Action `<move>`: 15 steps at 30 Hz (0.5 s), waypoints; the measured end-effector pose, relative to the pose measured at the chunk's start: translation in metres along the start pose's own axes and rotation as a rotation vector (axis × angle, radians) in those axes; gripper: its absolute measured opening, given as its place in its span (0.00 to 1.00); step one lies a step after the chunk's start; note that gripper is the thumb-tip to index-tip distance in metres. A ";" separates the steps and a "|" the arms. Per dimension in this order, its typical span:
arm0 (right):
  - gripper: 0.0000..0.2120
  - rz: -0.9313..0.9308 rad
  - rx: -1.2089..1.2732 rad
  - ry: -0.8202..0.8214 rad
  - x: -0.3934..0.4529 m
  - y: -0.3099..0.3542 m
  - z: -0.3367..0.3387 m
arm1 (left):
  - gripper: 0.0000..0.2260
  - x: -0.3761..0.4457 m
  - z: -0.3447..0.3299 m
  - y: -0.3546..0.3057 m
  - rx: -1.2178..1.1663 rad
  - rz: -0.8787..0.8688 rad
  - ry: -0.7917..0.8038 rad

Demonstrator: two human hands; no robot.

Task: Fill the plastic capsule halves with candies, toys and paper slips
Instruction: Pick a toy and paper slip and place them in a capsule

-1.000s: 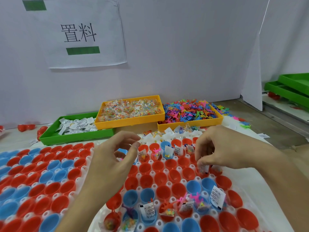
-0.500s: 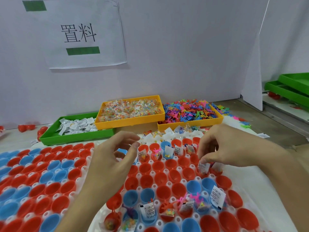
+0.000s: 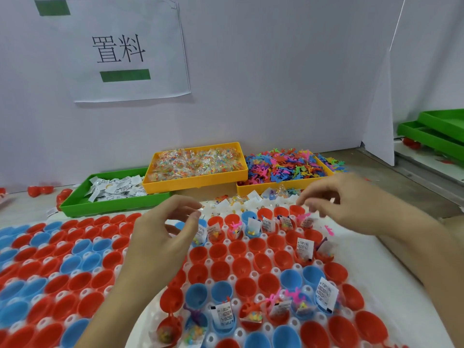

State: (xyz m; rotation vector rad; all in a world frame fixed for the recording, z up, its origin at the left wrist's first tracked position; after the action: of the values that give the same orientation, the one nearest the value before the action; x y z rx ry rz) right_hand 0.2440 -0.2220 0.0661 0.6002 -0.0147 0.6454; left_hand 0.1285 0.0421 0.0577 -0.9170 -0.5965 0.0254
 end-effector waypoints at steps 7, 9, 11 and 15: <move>0.14 -0.379 -0.109 -0.377 -0.003 -0.099 0.032 | 0.09 0.003 0.017 0.028 0.187 0.176 -0.119; 0.13 -0.466 -0.108 -0.344 -0.005 -0.119 0.026 | 0.09 0.003 0.017 0.029 0.203 0.187 -0.119; 0.11 -0.514 -0.119 -0.297 -0.004 -0.129 0.016 | 0.09 0.003 0.016 0.029 0.198 0.189 -0.111; 0.09 -0.557 -0.149 -0.209 -0.003 -0.134 -0.001 | 0.07 0.002 0.014 0.029 0.201 0.188 -0.099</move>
State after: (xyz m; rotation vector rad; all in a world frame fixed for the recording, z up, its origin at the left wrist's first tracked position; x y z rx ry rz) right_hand 0.3174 -0.3080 -0.0051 0.4949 -0.0872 0.0387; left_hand 0.1301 0.0709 0.0431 -0.7769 -0.5868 0.2962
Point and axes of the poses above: each hand's wrist, its own x-axis towards the middle knuckle, its own z-axis out of the back of the hand, y = z × x, the point moved 8 cm from there along x, towards the middle knuckle, and after that the axes turned 1 degree about y, right-handed, at the moved point
